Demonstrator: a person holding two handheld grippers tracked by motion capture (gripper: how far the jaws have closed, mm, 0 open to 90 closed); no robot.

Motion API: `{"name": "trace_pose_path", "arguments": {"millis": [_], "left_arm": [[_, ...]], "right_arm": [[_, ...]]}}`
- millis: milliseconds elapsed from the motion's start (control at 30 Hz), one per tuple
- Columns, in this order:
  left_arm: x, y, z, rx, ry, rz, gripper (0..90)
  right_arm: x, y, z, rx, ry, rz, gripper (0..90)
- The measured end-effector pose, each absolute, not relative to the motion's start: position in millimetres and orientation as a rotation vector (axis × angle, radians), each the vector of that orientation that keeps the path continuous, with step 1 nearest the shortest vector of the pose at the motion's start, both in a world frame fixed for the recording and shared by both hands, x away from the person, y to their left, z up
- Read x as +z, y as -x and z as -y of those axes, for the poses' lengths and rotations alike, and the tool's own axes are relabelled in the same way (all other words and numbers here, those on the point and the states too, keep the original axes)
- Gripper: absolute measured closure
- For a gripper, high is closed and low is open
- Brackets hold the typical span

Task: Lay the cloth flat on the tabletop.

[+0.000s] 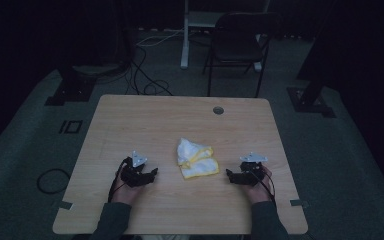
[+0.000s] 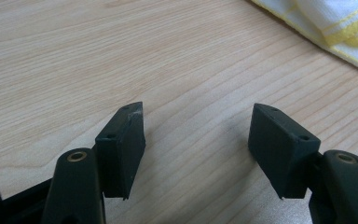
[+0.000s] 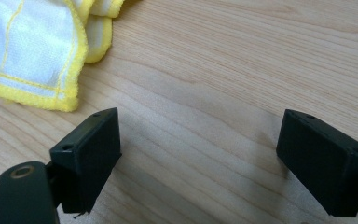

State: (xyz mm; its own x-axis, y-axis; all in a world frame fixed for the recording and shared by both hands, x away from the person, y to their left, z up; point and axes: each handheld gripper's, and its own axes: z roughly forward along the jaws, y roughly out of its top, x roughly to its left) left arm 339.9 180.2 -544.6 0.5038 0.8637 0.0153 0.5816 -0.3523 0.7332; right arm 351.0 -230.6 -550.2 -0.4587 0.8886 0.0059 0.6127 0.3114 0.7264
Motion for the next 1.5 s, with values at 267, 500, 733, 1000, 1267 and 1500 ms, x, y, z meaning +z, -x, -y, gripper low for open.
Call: {"name": "trace_pose_path", "arguments": {"millis": [267,500,733,1000,1267,1500], "left_arm": [[-544,-339,-180,0.525,-2.071,-1.155,45.1],[-544,-339,-180,0.529,-2.070,-1.159,46.2],[-542,-339,-180,0.505,-2.072,-1.179,51.6],[-528,-338,-179,0.472,-2.065,-1.137,52.2],[-516,-338,-173,0.487,-2.092,-1.073,52.6],[-509,-339,-168,0.486,-2.102,-1.045,52.8]], "right_arm": [[-550,-348,228,0.953,-1.319,-2.201,13.3],[-550,-348,227,0.954,-1.315,-2.206,13.3],[-550,-348,227,0.955,-1.315,-2.206,13.3],[-550,-348,227,0.954,-1.315,-2.205,13.3],[-550,-348,227,0.954,-1.317,-2.205,13.4],[-550,-348,227,0.955,-1.317,-2.205,13.4]]}}
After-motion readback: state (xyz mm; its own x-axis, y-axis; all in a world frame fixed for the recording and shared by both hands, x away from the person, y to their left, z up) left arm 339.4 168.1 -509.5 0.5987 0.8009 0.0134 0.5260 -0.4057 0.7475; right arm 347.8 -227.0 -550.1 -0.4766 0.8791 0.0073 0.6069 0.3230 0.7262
